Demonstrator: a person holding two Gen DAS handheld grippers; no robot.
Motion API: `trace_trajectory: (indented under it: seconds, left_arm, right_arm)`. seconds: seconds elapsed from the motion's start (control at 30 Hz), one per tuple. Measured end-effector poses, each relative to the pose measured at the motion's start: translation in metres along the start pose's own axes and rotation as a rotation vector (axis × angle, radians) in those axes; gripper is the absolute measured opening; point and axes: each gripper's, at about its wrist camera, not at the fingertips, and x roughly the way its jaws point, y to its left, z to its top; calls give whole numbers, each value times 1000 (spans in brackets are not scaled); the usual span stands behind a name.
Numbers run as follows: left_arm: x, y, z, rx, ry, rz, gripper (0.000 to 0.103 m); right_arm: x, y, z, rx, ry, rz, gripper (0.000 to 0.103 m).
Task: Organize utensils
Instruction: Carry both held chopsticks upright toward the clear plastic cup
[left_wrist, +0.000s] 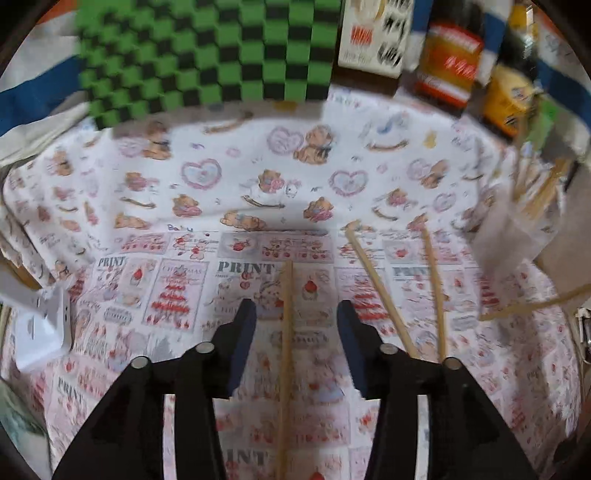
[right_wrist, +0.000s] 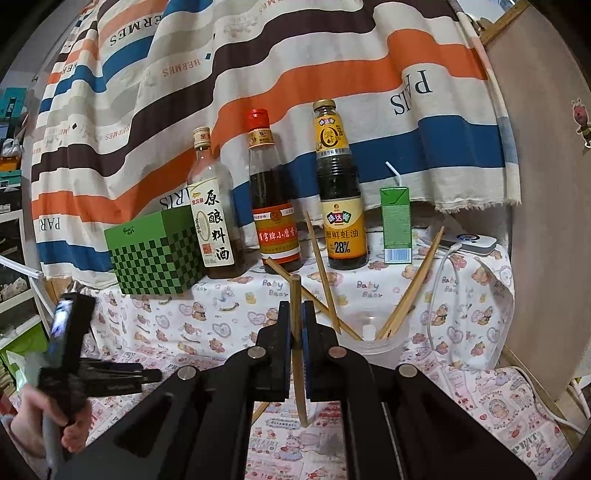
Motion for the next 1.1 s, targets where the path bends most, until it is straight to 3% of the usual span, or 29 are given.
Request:
trace_trajectory:
  seconds: [0.23, 0.37, 0.43, 0.53, 0.63, 0.93, 1.1]
  left_arm:
    - [58, 3, 31, 7, 153, 118, 48]
    - [70, 5, 35, -16, 191, 89, 25]
    - [77, 7, 34, -36, 216, 73, 22]
    - [79, 7, 33, -37, 199, 90, 8]
    - [77, 8, 34, -51, 221, 45, 7]
    - [-55, -42, 44, 141, -174, 155, 6]
    - [-121, -59, 50, 147, -356, 99, 6]
  right_arm:
    - [3, -11, 3, 34, 6, -9, 6]
    - [5, -18, 5, 62, 16, -7, 6]
    - [6, -20, 5, 70, 18, -4, 6]
    - [6, -19, 5, 64, 15, -8, 6]
    - [5, -18, 4, 60, 14, -7, 6]
    - [0, -27, 10, 94, -8, 14, 6]
    - [-26, -13, 18, -4, -114, -5, 6]
